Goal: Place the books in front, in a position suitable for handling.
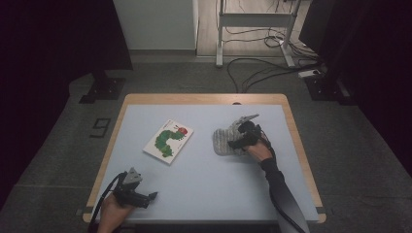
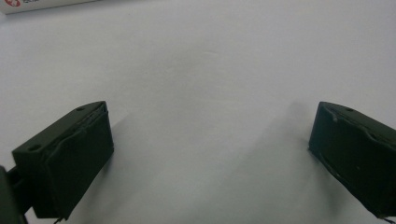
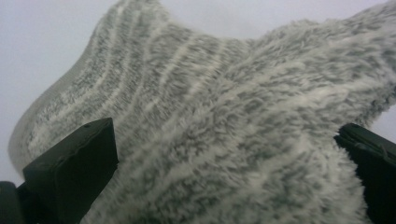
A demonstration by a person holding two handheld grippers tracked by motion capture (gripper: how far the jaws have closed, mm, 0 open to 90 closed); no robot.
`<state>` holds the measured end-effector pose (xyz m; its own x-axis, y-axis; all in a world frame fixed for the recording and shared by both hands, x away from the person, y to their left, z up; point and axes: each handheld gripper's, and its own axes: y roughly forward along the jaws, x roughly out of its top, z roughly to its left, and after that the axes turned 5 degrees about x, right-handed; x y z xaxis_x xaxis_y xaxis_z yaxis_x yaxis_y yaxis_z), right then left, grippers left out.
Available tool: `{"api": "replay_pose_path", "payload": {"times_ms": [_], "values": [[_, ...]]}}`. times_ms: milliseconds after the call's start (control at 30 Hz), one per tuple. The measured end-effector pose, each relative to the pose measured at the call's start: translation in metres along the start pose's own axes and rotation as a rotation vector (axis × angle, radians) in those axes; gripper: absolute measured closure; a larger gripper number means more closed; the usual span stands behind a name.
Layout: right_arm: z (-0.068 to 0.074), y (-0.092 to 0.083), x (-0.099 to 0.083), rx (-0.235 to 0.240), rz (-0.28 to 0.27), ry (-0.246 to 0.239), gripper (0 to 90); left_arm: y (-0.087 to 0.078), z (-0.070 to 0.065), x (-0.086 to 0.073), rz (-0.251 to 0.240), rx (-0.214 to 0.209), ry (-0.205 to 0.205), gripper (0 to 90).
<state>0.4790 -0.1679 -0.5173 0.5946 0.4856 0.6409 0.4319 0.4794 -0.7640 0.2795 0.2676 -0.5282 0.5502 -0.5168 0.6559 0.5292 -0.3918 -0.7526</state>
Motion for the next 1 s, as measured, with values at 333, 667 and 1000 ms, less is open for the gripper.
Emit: {"api": "replay_pose_path", "payload": {"times_ms": [333, 667, 1000], "values": [[-0.006, 0.007, 0.000, -0.066, 0.013, 0.033, 6.7, 0.000, 0.000, 0.000, 0.000, 0.000, 0.000, 0.0], [-0.022, -0.009, 0.001, -0.077, 0.009, 0.102, 52.1, 0.000, 0.000, 0.000, -0.001, 0.000, 0.000, 0.0], [-0.023, -0.021, 0.000, -0.046, -0.011, 0.122, 61.1, 0.000, 0.000, 0.000, -0.002, 0.000, -0.001, 0.0]]}}
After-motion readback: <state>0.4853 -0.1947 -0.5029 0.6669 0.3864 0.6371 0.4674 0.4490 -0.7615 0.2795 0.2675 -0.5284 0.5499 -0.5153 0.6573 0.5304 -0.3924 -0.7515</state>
